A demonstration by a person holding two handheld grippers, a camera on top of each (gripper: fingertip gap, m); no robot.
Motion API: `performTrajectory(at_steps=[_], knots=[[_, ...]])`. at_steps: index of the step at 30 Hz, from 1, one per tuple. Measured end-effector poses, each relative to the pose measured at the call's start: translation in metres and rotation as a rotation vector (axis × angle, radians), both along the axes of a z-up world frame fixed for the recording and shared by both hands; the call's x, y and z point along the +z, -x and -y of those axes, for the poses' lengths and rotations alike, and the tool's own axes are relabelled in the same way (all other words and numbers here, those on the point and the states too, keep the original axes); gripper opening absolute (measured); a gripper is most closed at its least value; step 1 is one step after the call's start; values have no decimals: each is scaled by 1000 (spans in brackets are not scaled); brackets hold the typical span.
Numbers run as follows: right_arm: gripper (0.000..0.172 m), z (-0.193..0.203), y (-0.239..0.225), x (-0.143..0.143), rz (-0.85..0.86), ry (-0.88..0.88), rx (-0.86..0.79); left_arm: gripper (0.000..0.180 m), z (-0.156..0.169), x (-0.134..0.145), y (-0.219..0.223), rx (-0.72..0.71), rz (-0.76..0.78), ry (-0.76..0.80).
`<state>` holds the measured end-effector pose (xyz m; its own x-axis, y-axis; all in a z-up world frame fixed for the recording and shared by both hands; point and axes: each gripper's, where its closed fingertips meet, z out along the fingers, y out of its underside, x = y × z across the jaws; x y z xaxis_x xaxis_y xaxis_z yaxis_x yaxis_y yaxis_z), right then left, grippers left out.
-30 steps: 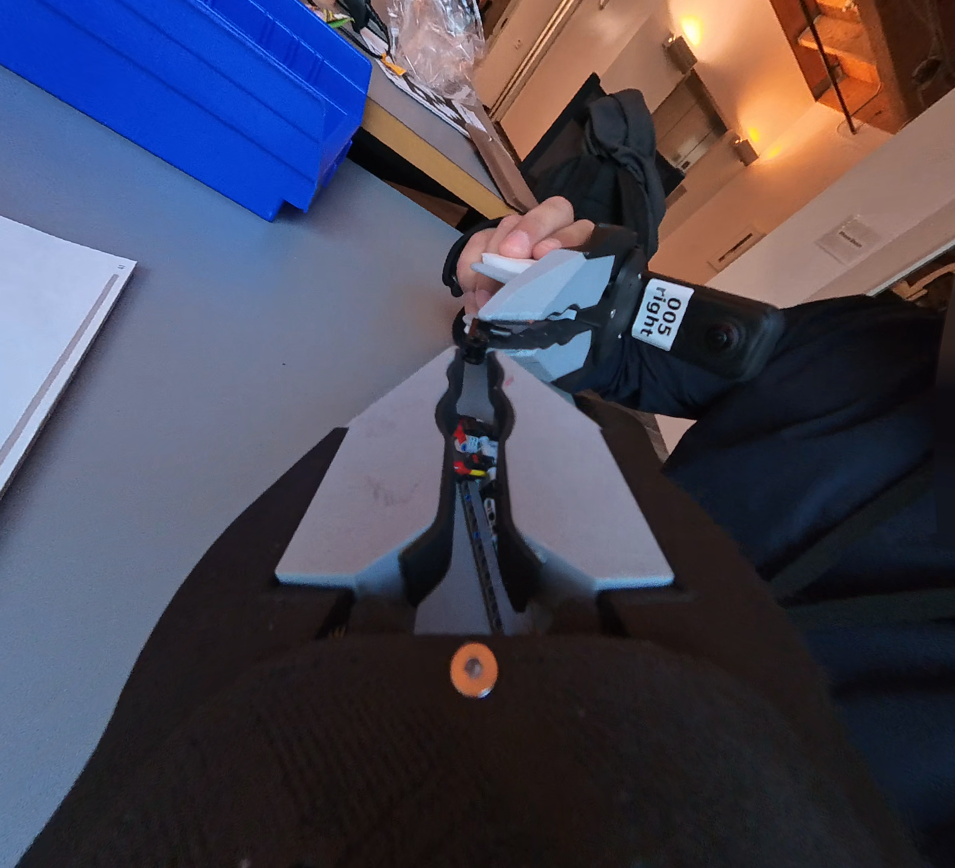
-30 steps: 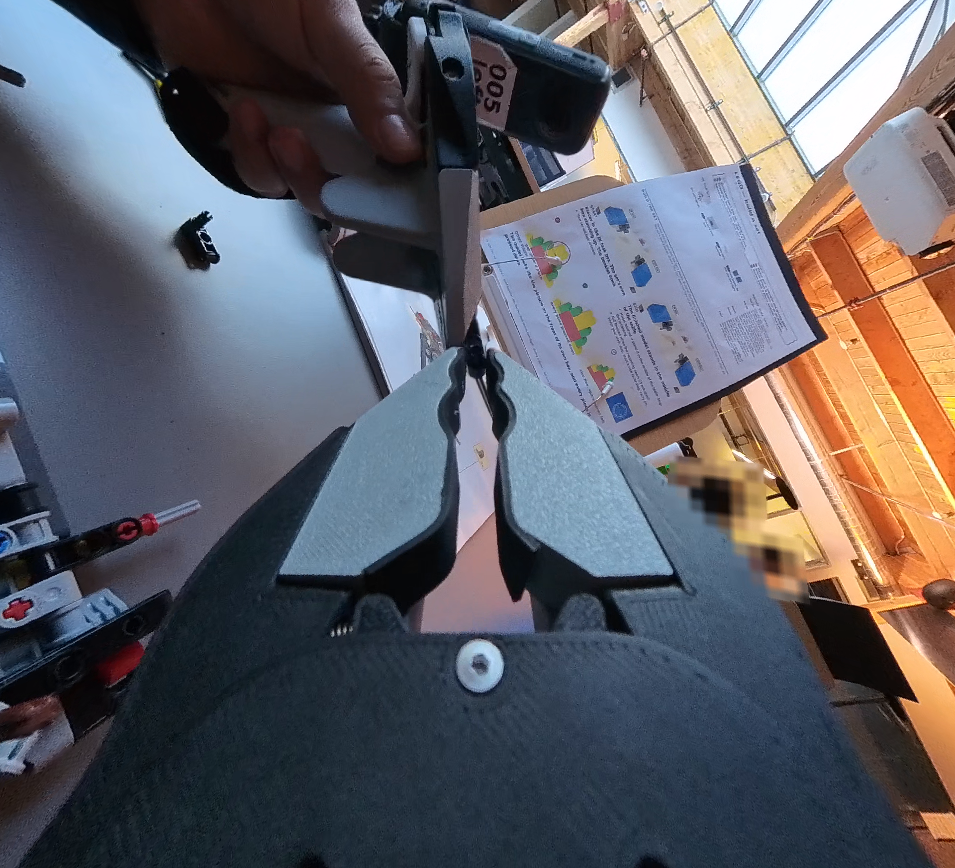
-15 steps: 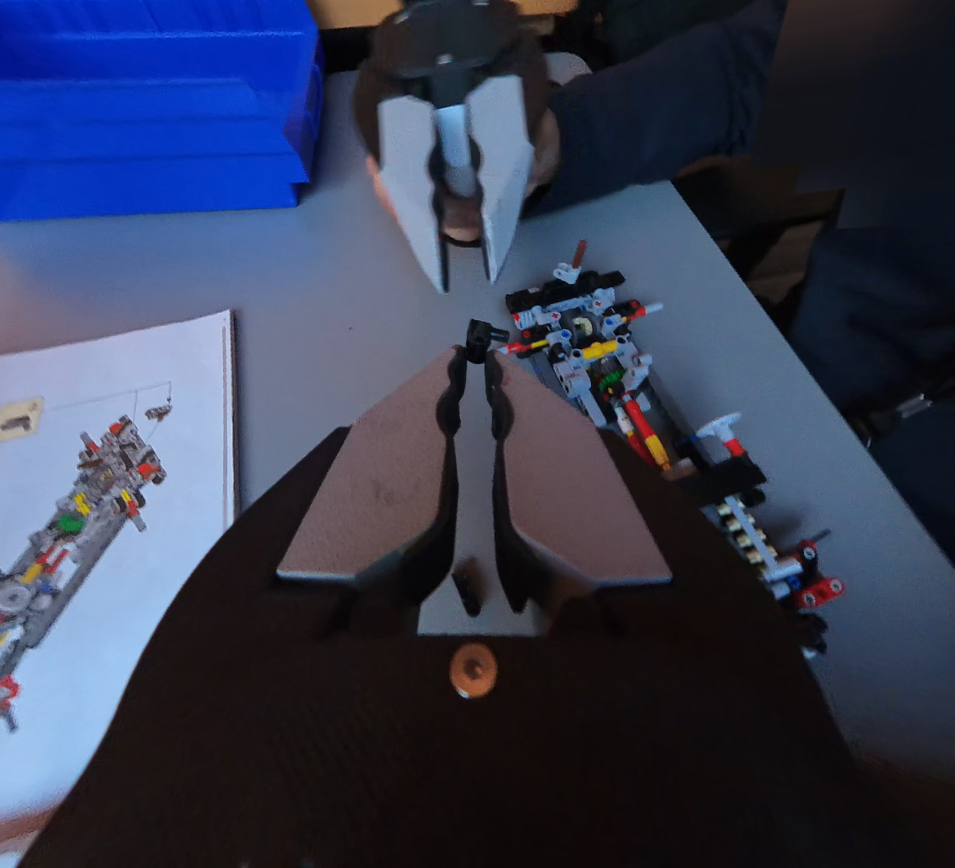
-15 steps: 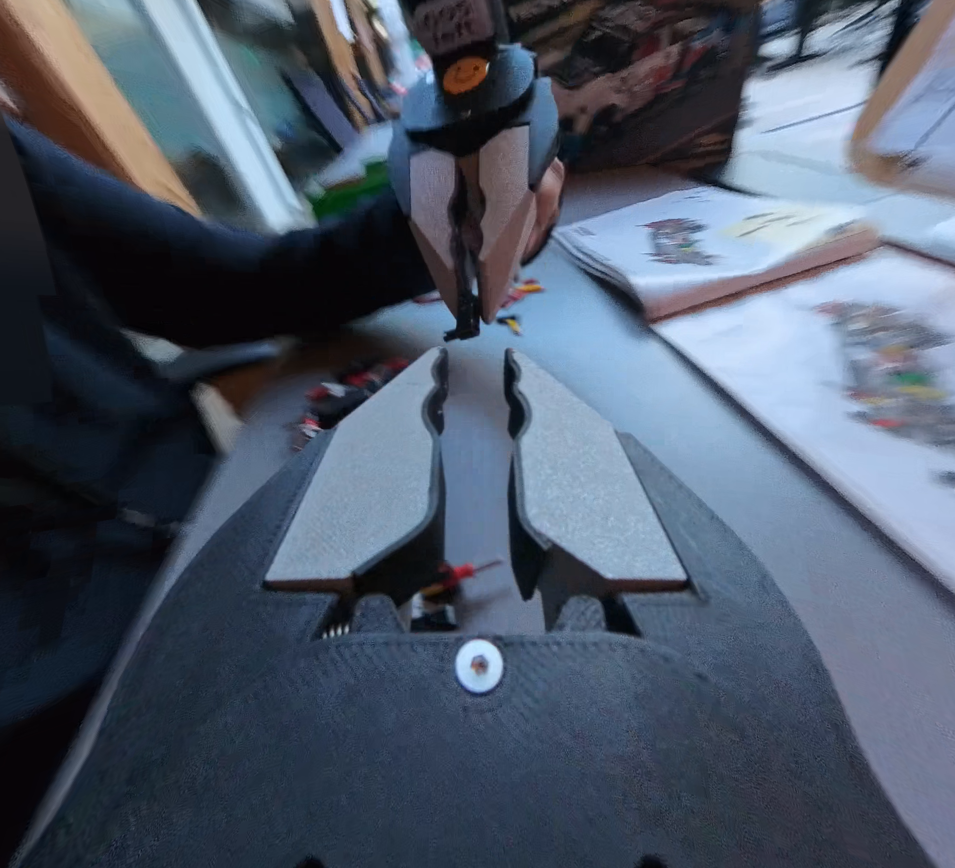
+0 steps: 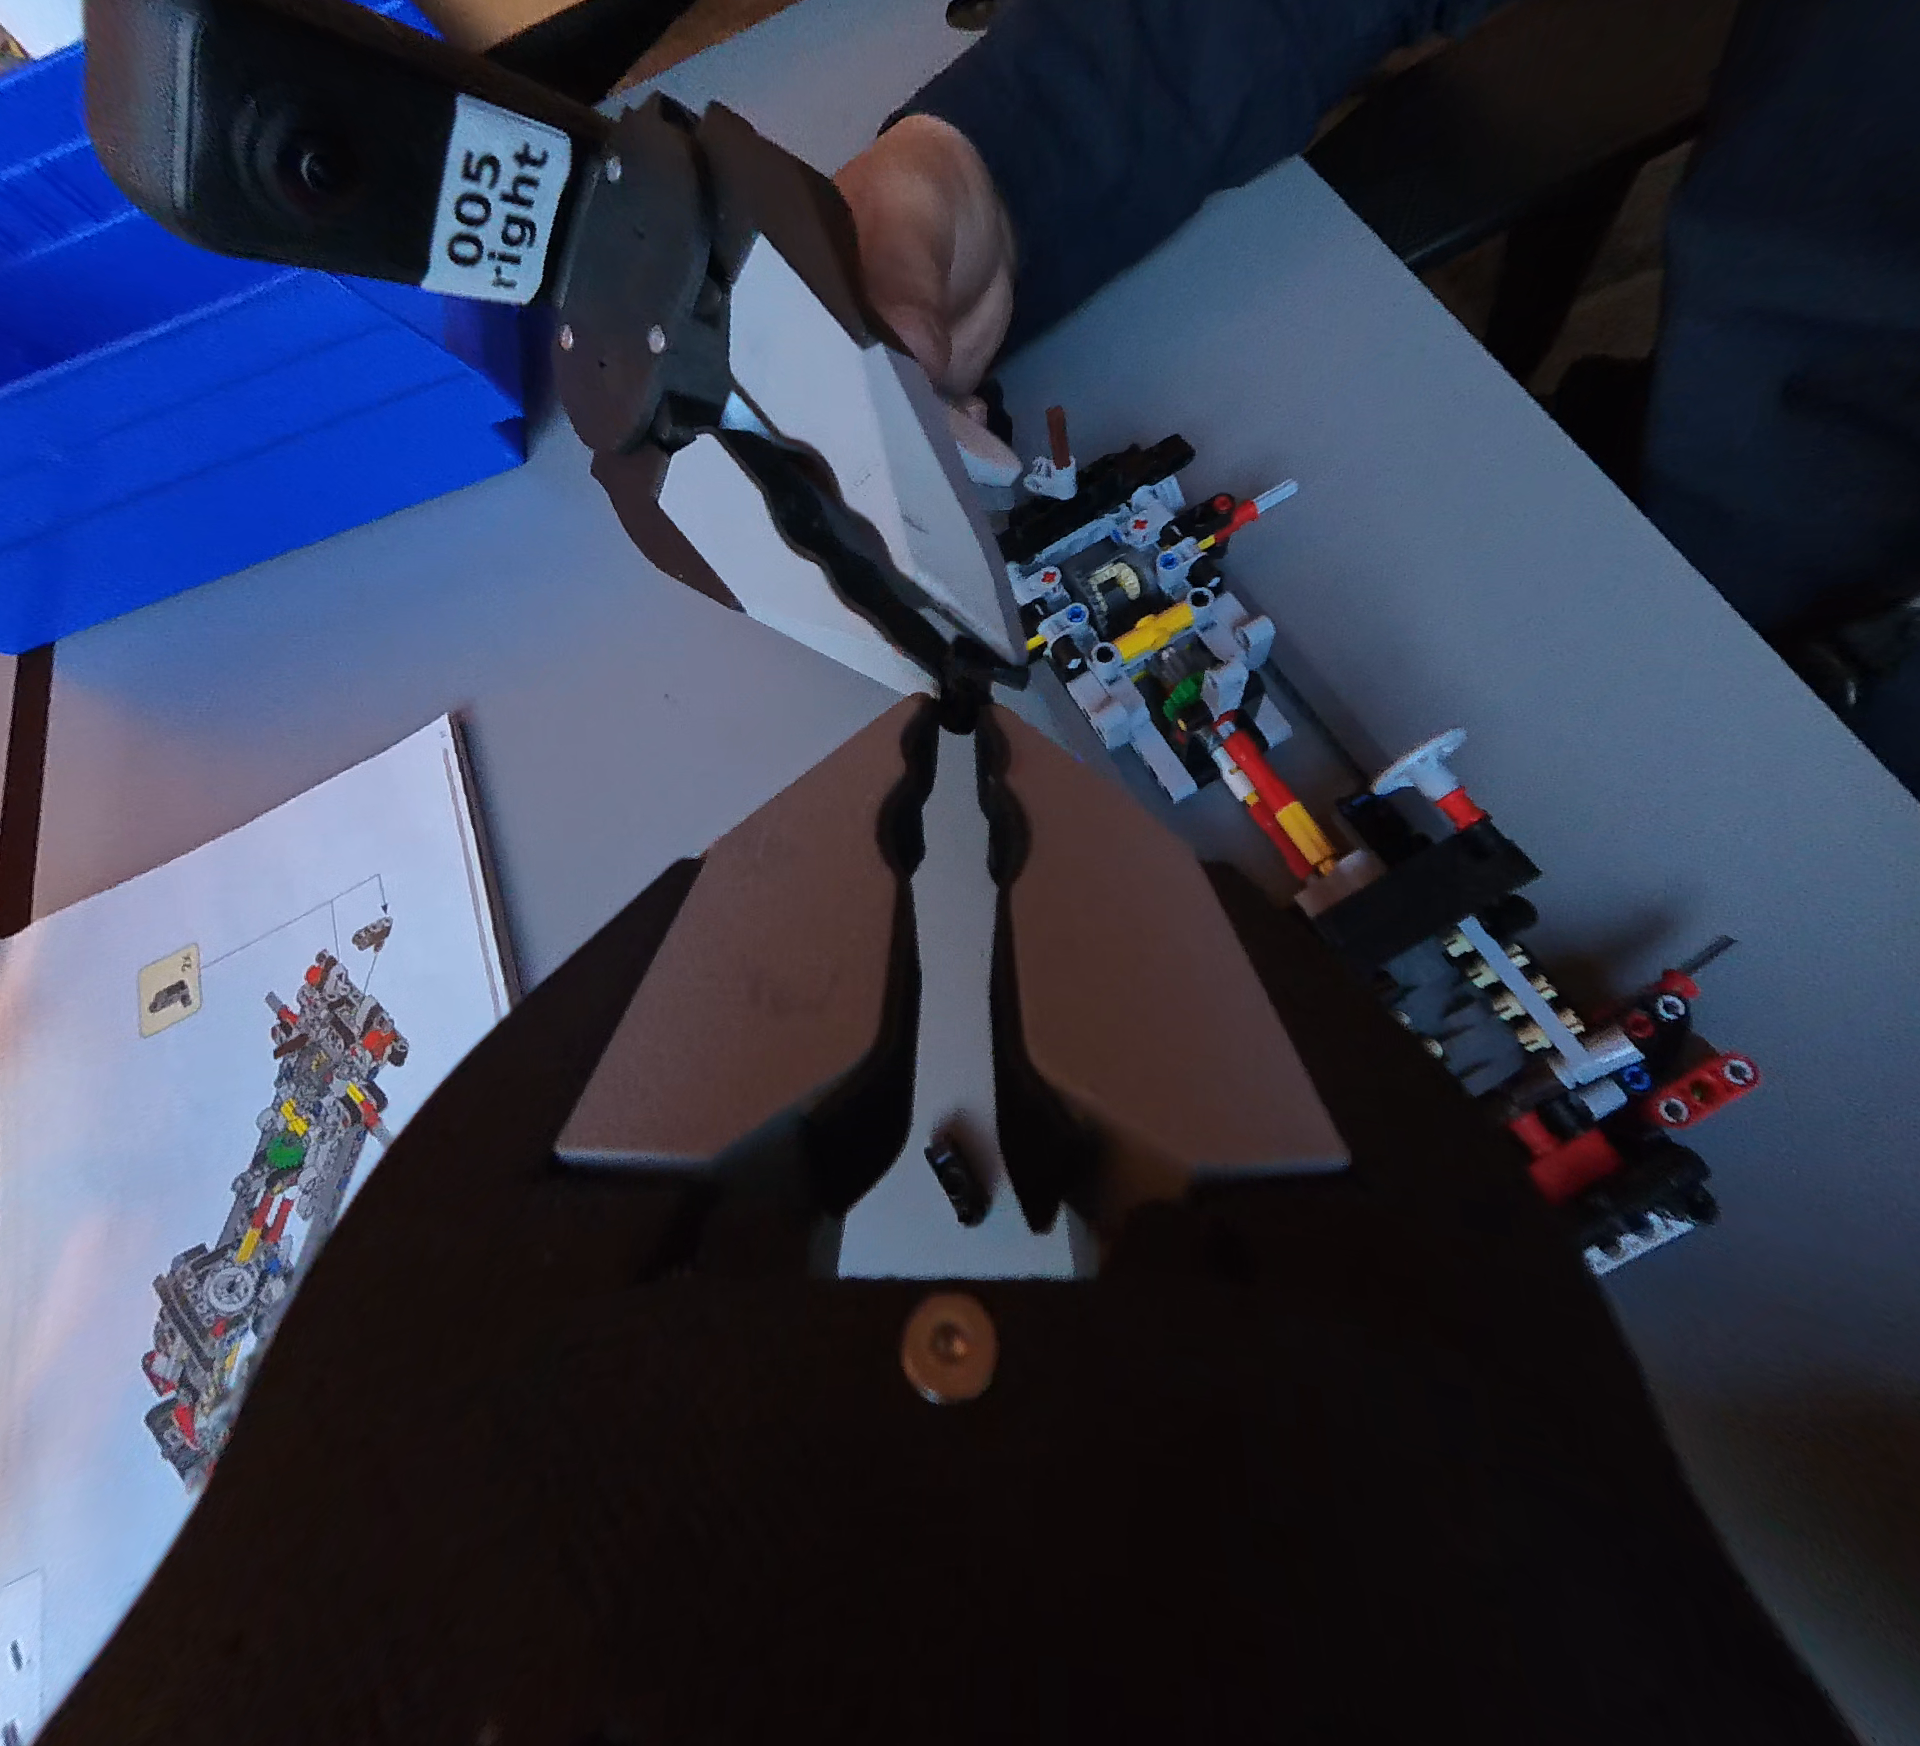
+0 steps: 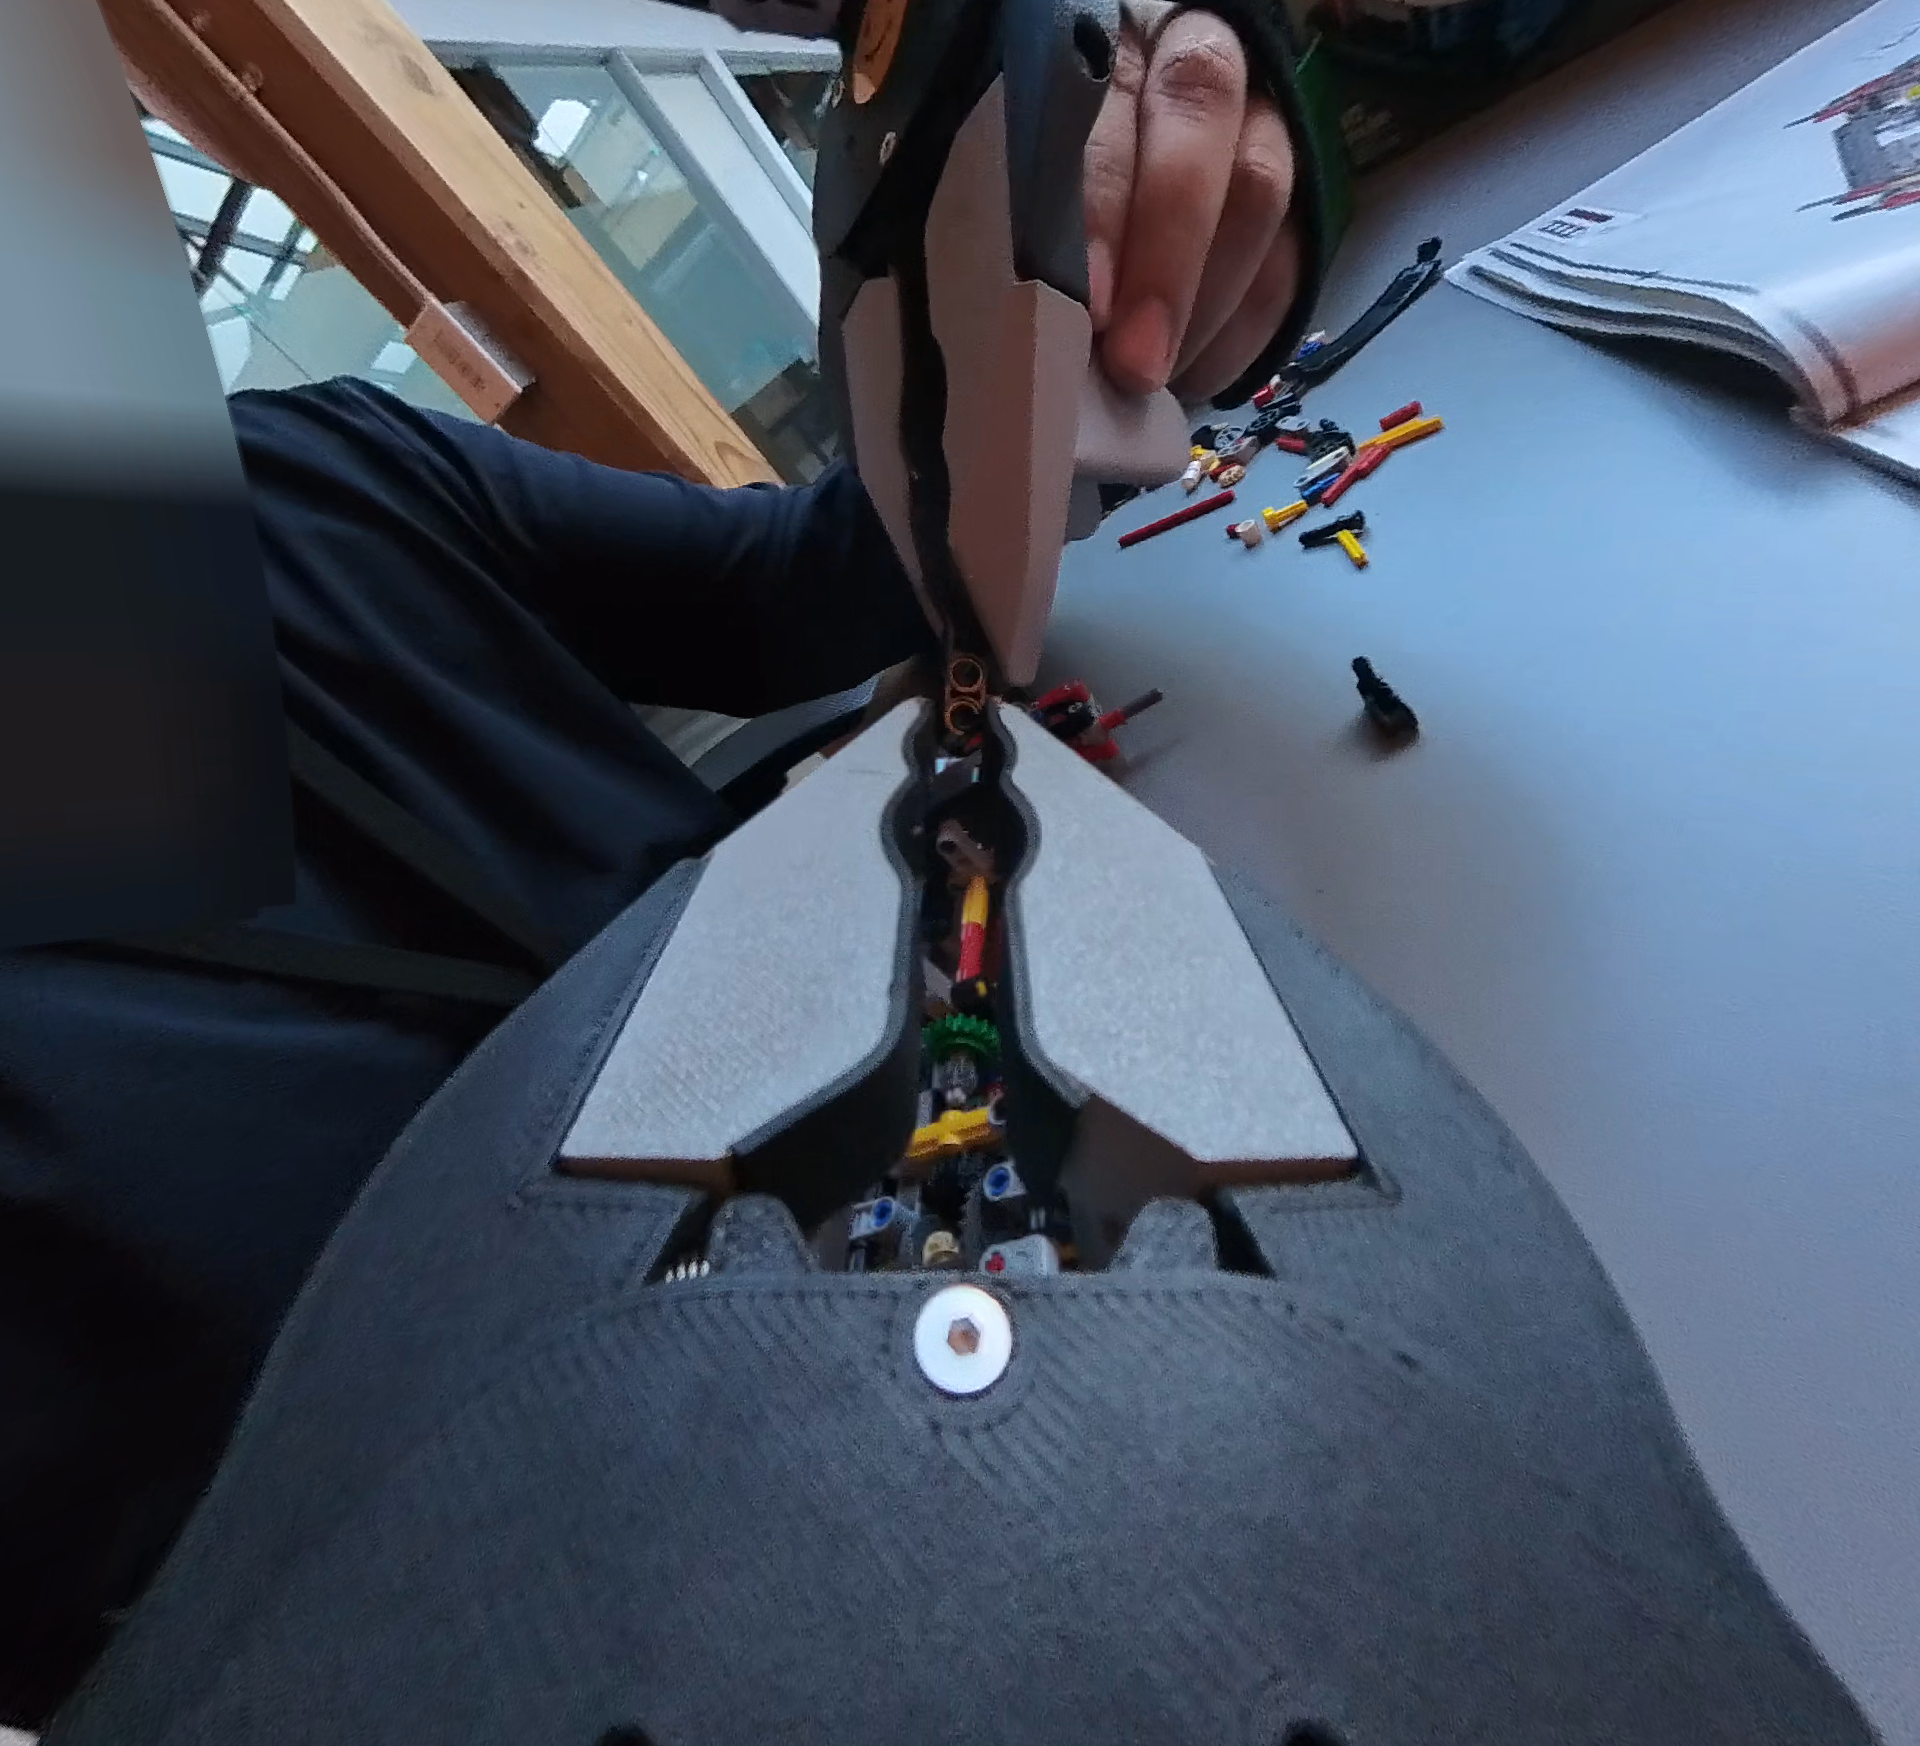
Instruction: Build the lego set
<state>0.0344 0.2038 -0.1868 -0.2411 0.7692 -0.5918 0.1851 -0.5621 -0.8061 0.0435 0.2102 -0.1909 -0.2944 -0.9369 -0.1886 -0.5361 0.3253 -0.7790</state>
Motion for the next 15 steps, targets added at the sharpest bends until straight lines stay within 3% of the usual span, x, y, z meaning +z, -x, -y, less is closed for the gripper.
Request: performTrajectory(at_steps=[5,7,10,15], knots=[[4,-25,-8,7,-56,-29,-135,7,-27,3,-1,164,8,98],[4,-34,-12,12,-90,-98,-205,17,-28,7,-1,185,24,238],[4,-38,-16,22,-144,-216,-279,15,-32,14,-7,217,70,432],[4,-41,-18,32,-200,-358,-371,12,-30,19,-15,227,105,543]])
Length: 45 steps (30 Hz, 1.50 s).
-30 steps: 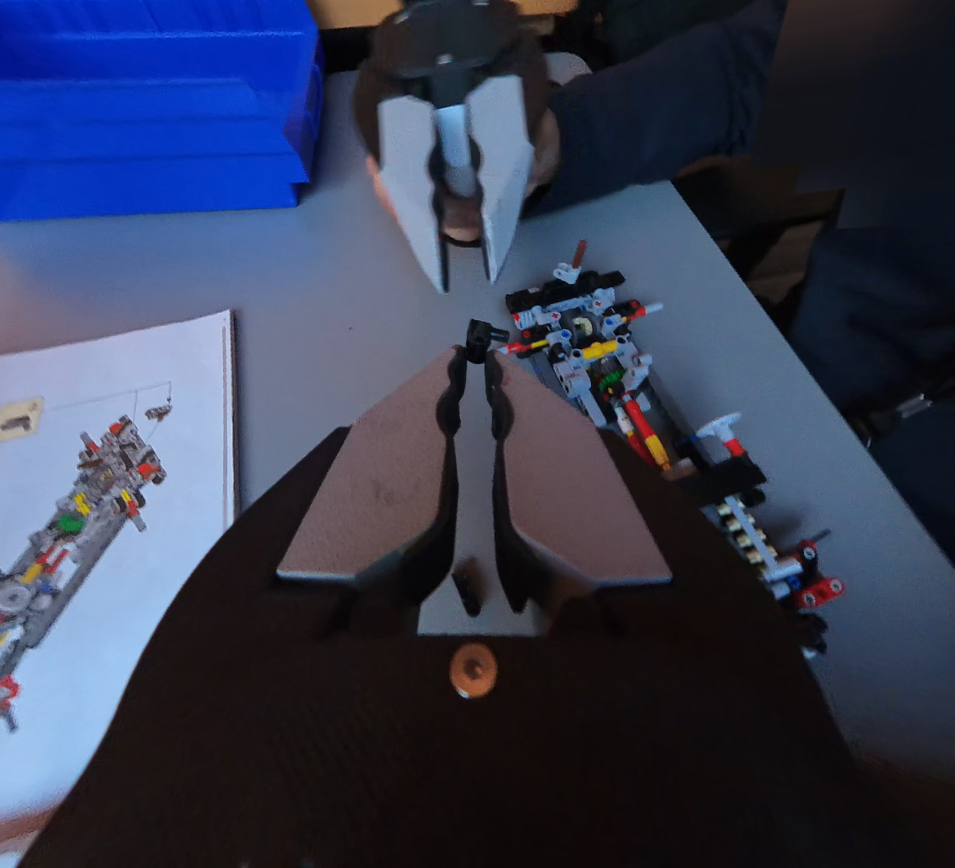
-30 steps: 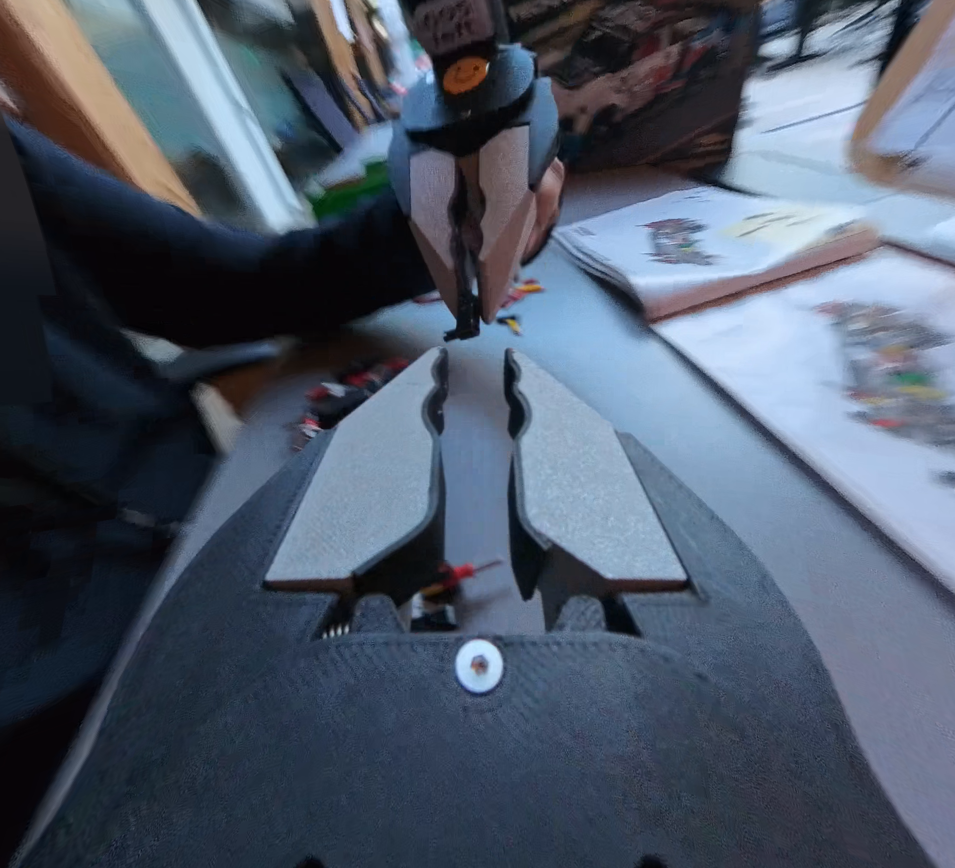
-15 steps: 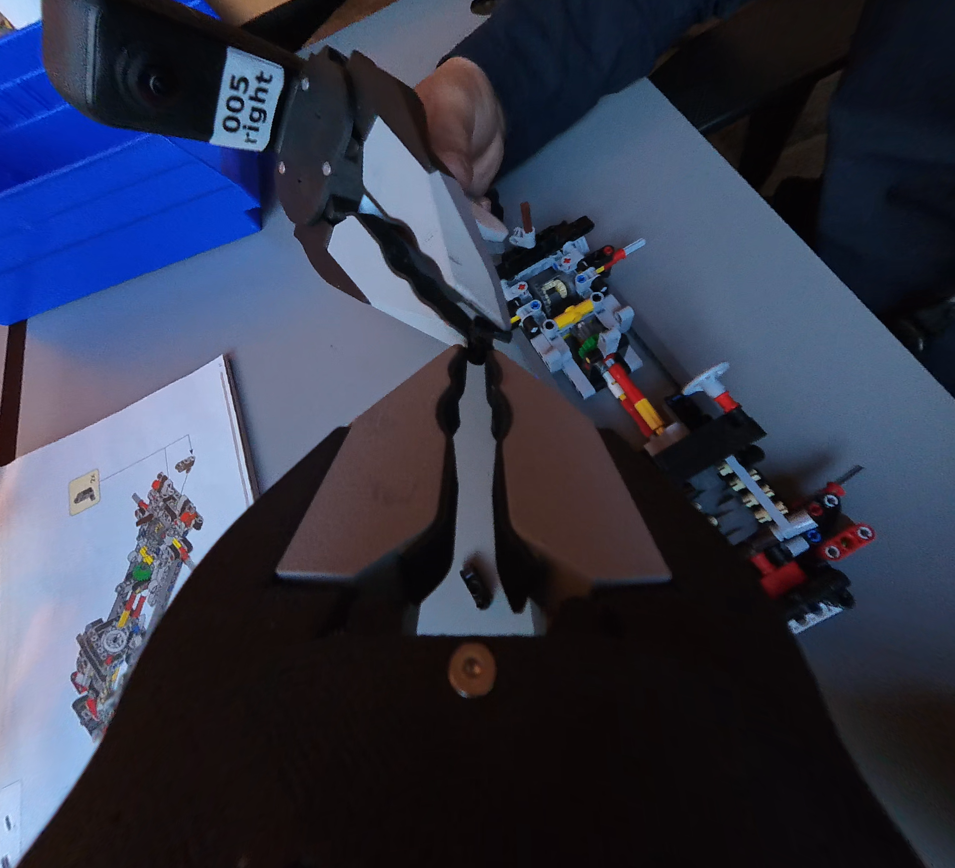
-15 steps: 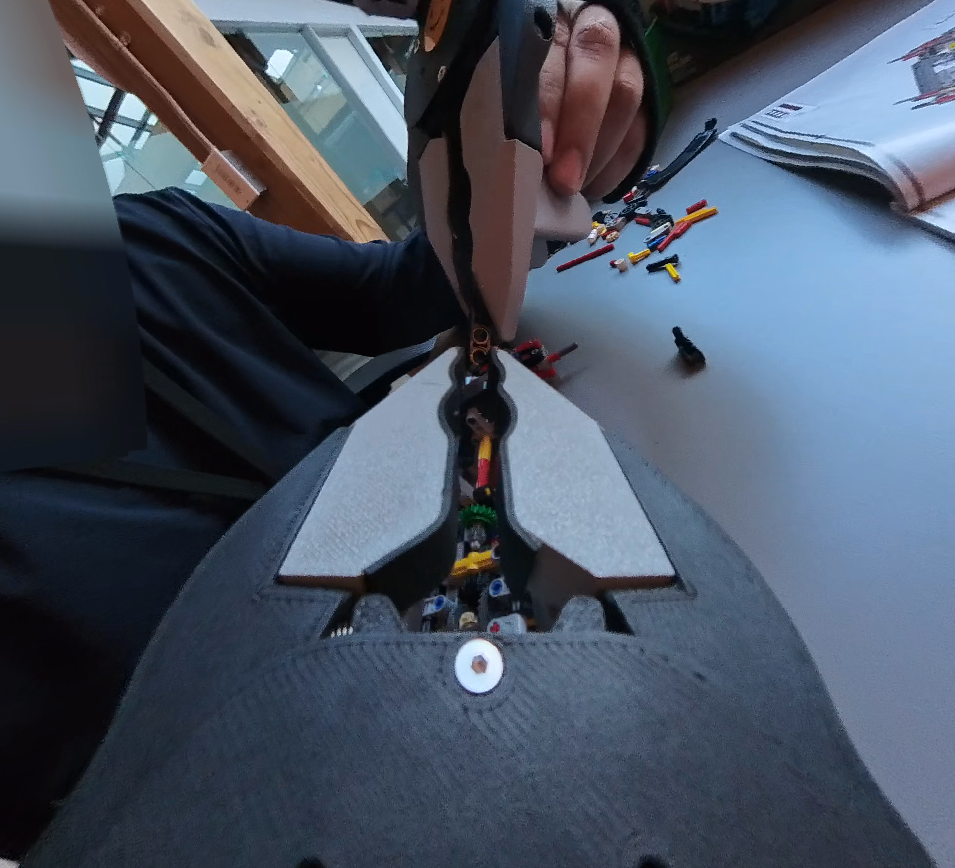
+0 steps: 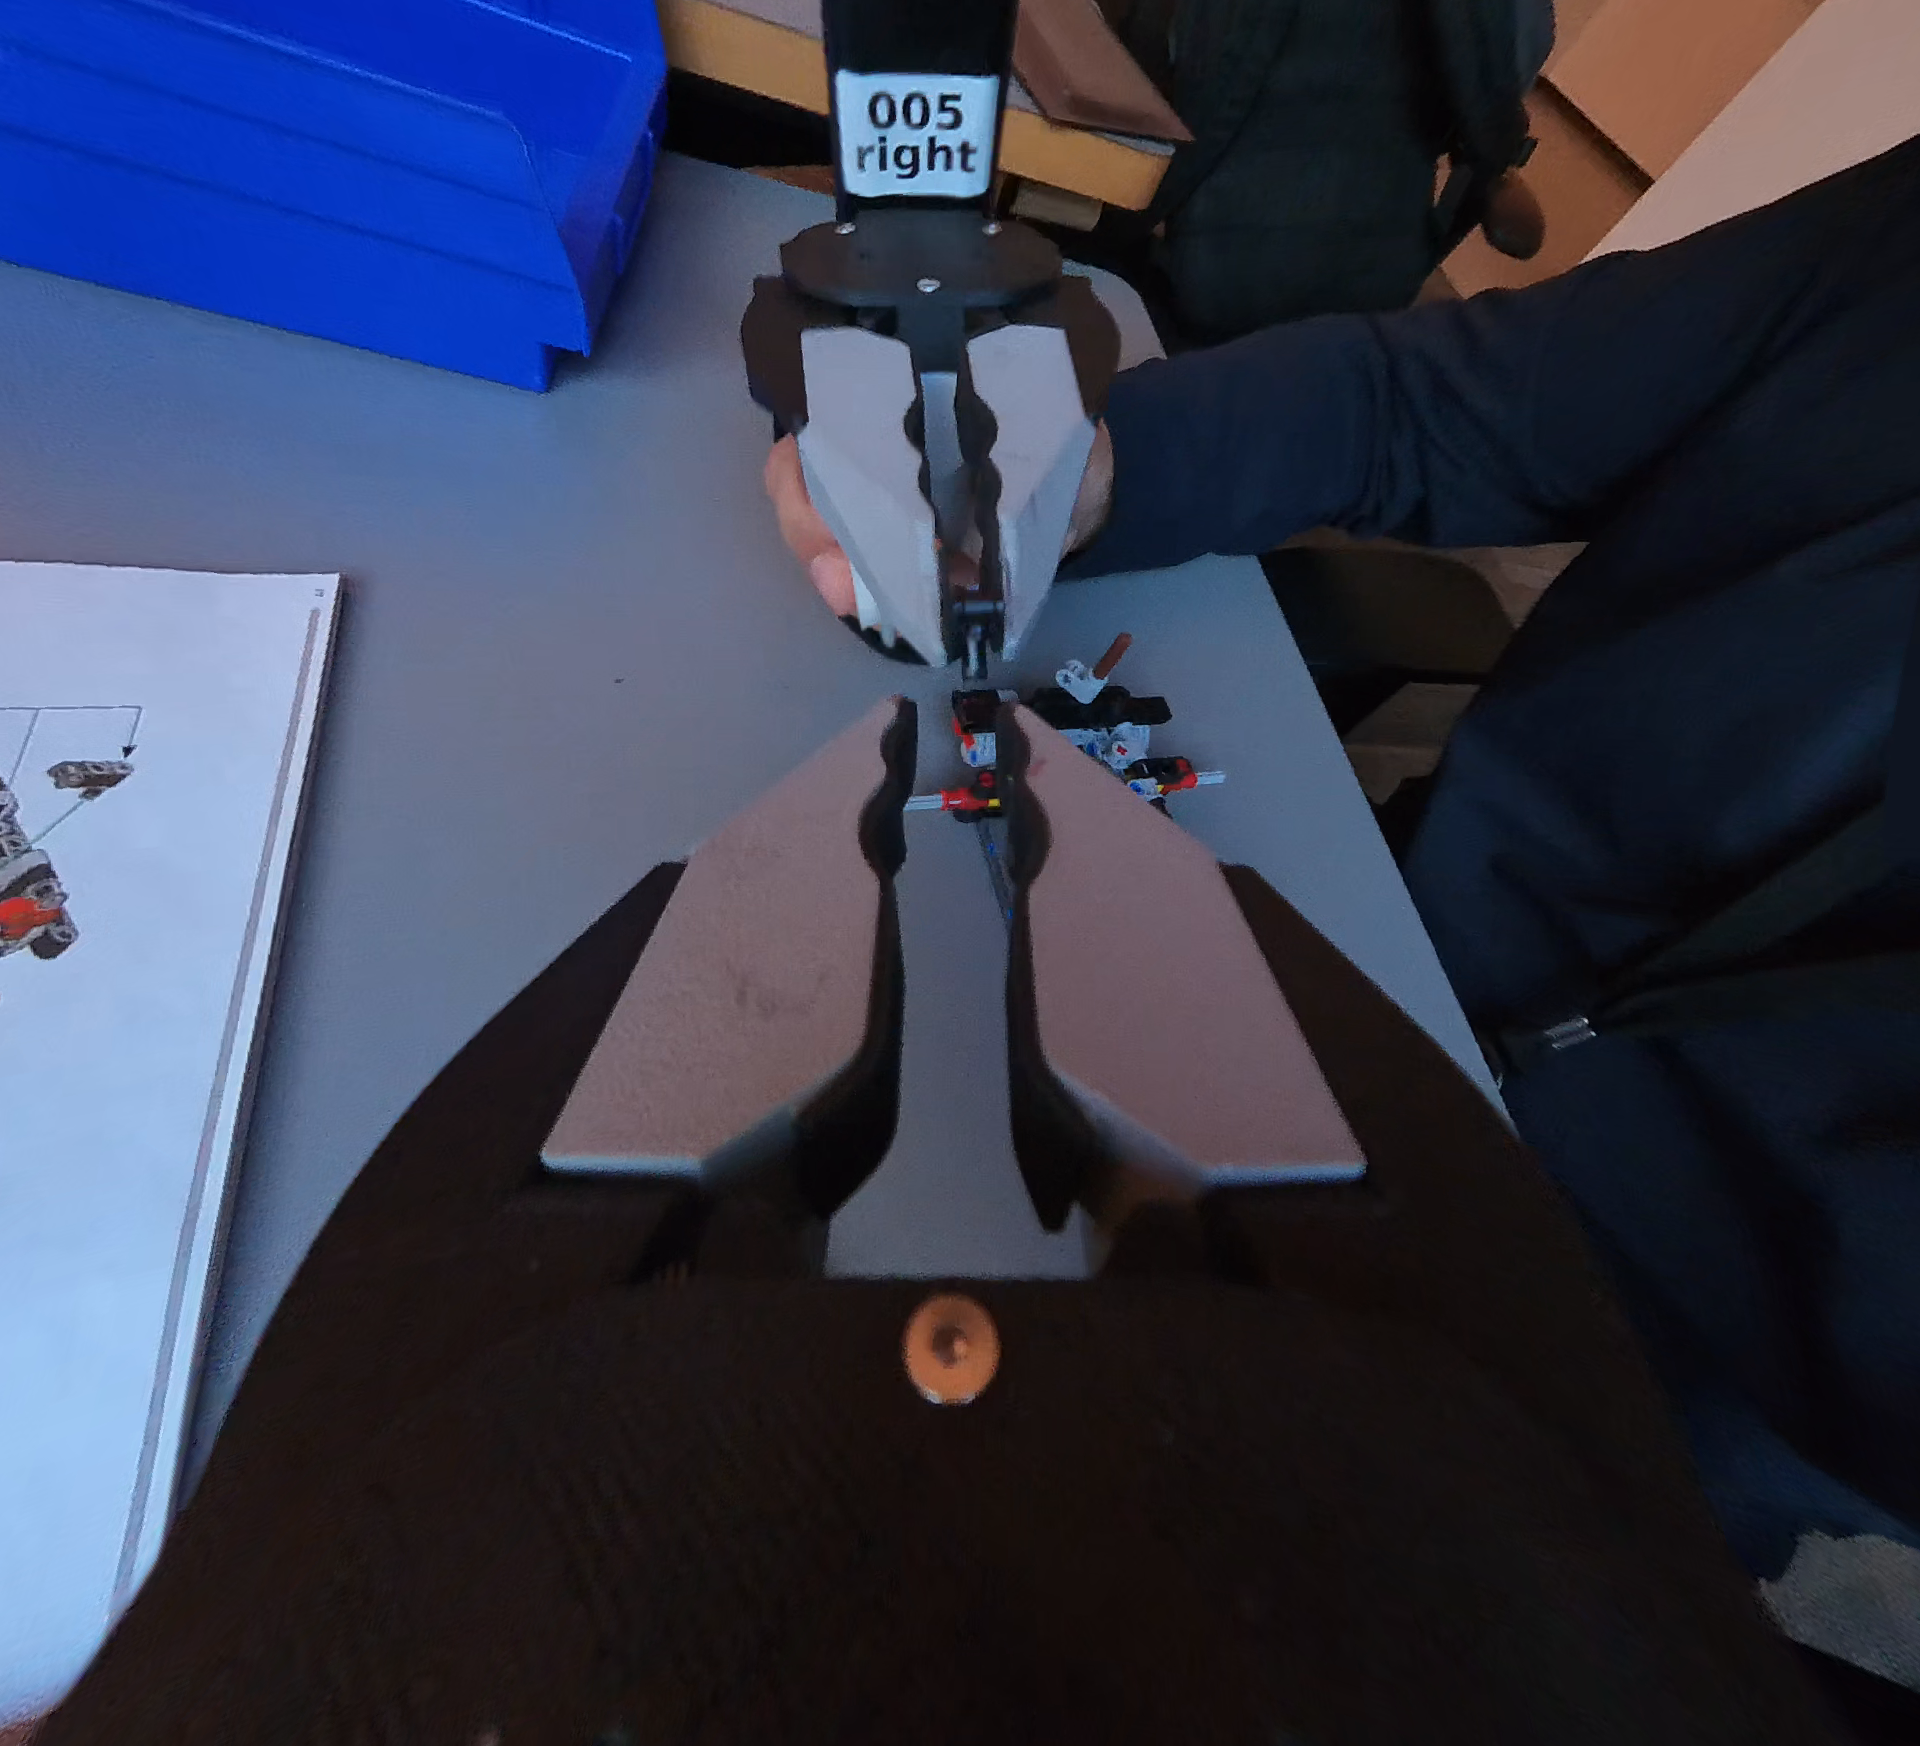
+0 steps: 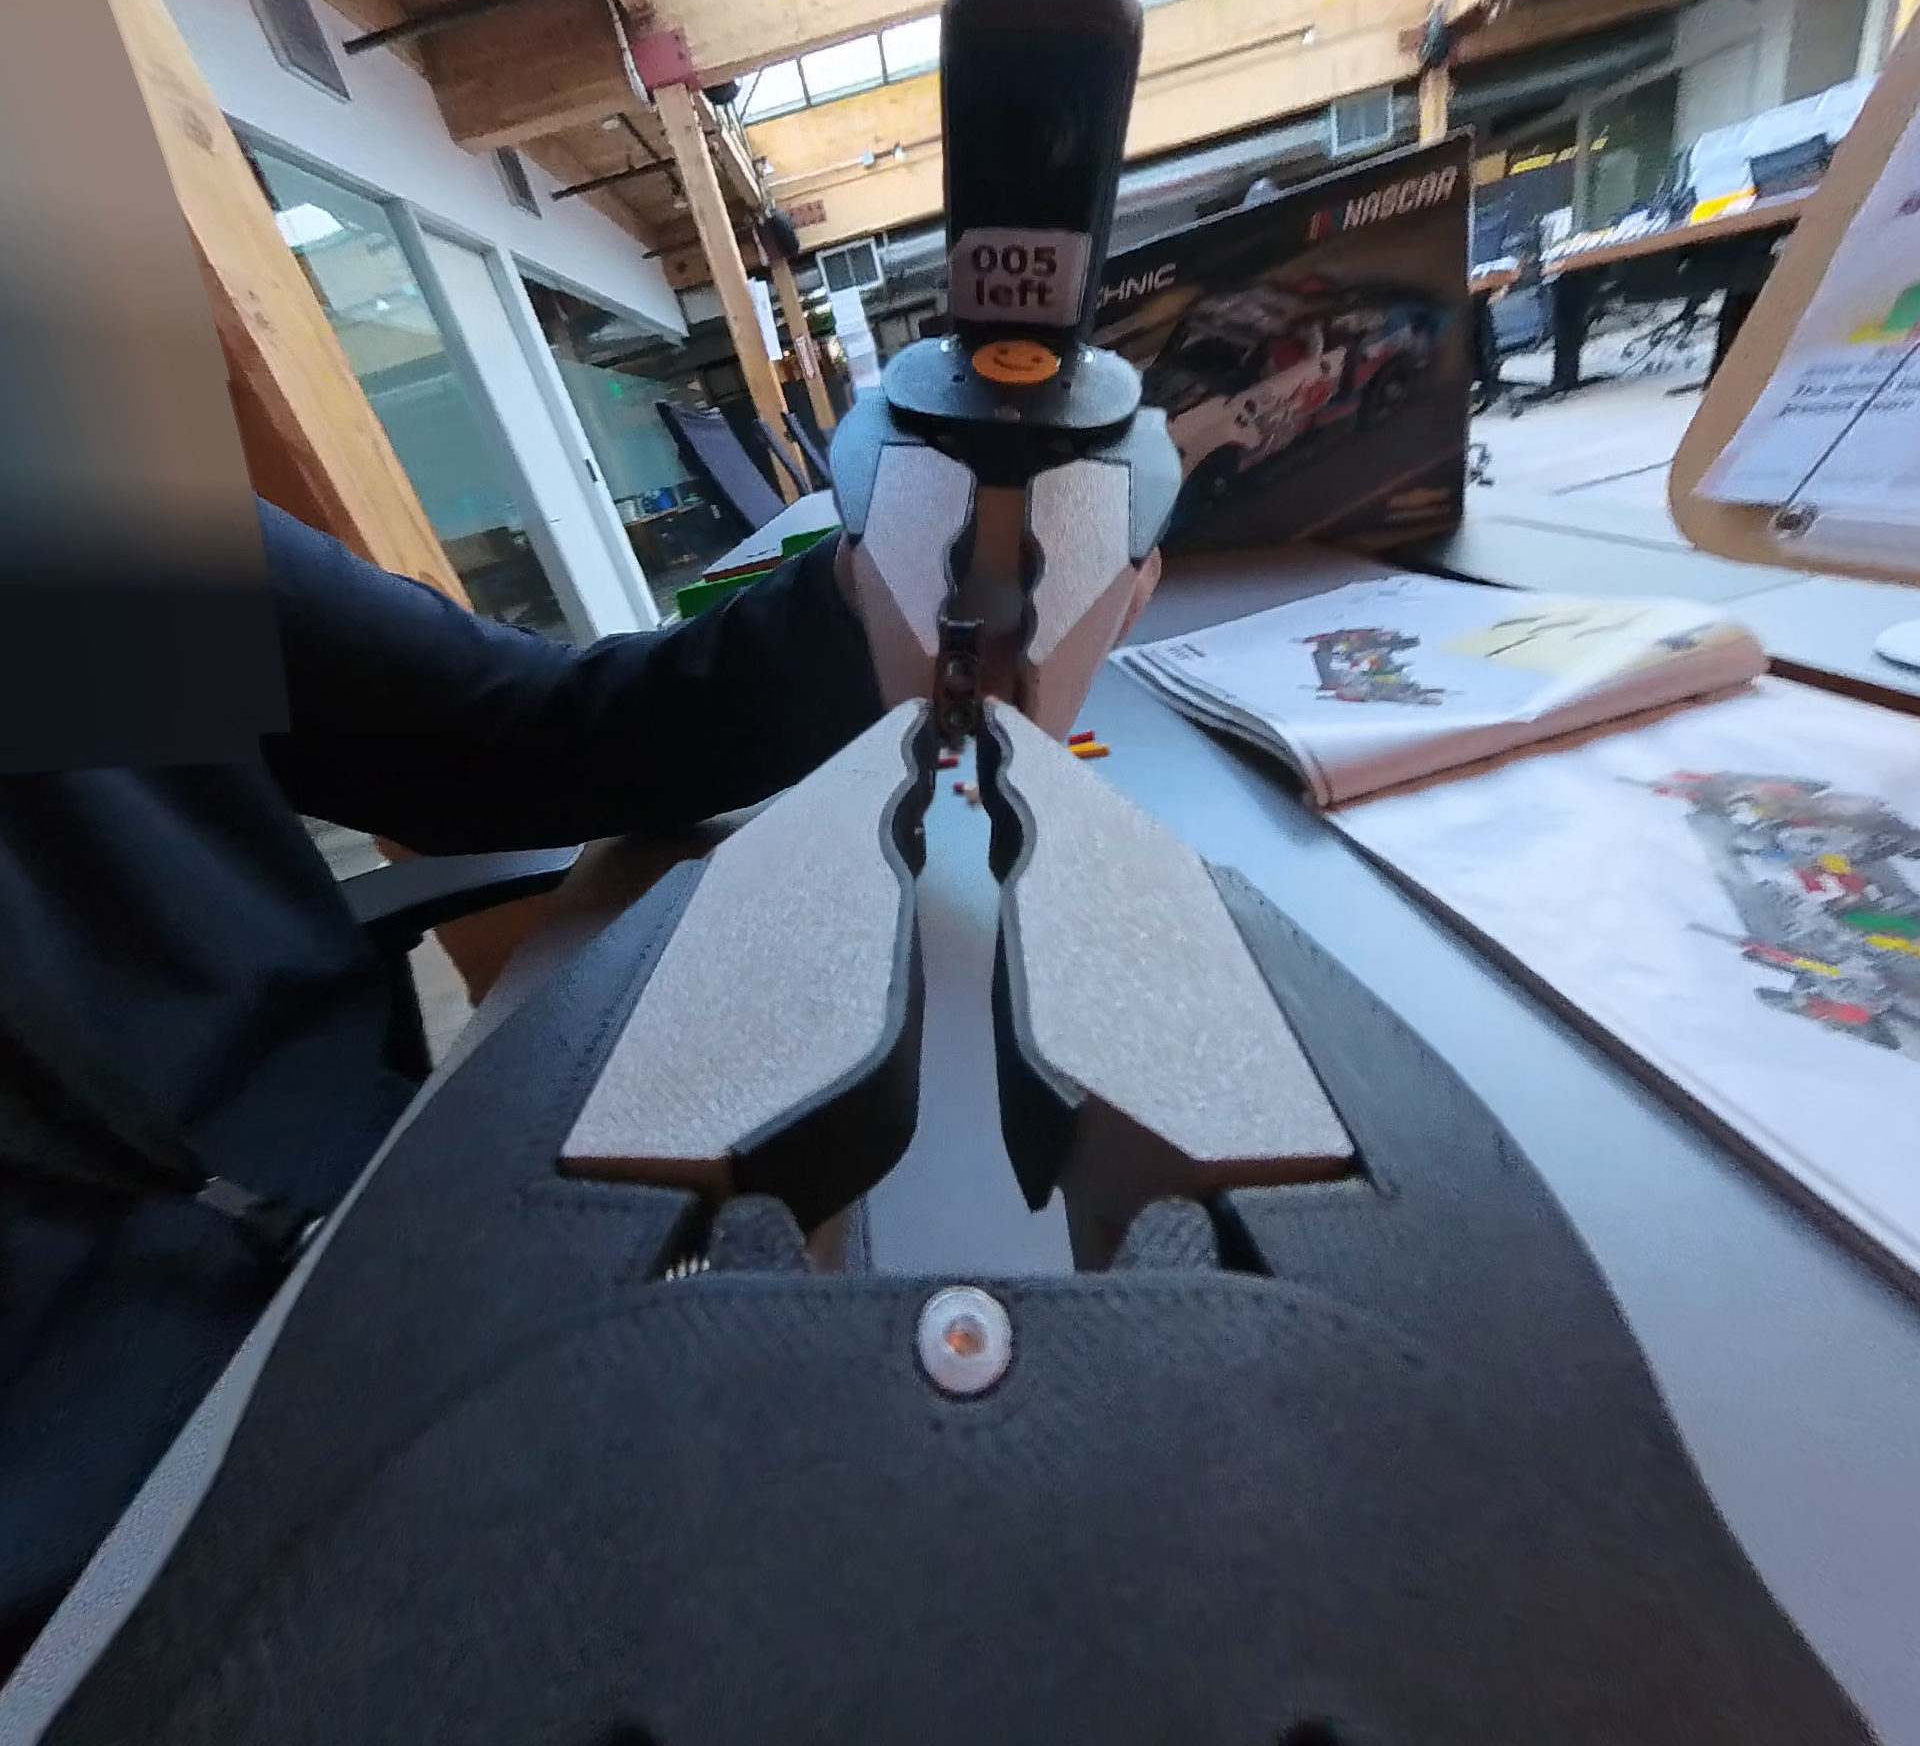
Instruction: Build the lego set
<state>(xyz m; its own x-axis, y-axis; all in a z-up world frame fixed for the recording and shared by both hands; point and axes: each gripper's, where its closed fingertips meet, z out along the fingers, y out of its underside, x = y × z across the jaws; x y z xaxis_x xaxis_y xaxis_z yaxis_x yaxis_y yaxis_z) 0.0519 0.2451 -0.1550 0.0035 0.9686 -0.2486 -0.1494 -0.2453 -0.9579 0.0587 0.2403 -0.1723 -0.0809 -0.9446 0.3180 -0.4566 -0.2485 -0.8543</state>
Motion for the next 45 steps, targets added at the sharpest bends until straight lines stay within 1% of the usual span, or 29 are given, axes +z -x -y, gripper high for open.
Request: performTrajectory(at_steps=[2,6,9,13,16,20,22,25,27,30,33,35,39,42,45], knots=[[4,-1,-1,2,-16,-32,-20,12,-1,-3,-2,18,-16,1],[4,1,-1,3,-29,-65,-23,6,3,7,-7,4,46,66],[4,1,-1,2,-33,-91,-27,5,4,9,-6,-4,65,120],[5,2,-2,1,-27,-137,-37,10,6,11,-6,-18,81,192],[5,2,-2,0,-15,-188,-58,8,4,10,-7,-6,86,238],[4,3,-5,5,-42,-213,-64,8,5,15,-11,-23,157,362],[4,4,-6,5,-46,-212,-57,7,5,15,-11,-33,170,376],[4,6,-6,8,-72,-194,-31,2,6,16,-11,-39,178,355],[4,8,-6,8,-79,-183,-16,2,8,16,-11,-52,179,351],[4,5,-7,7,-75,-182,-32,2,5,14,-12,-36,183,359],[4,2,-8,5,-57,-185,-48,1,1,13,-13,-6,175,320],[5,-1,-7,0,-16,-180,-52,1,-1,8,-13,16,138,266],[6,-6,-6,-12,63,-157,-58,1,-6,-6,-9,59,18,155],[12,-7,-7,-16,109,-174,-67,1,-9,-18,-7,93,-86,59],[8,-8,-9,-22,181,-187,-79,1,-10,-29,-5,109,-174,-34]])
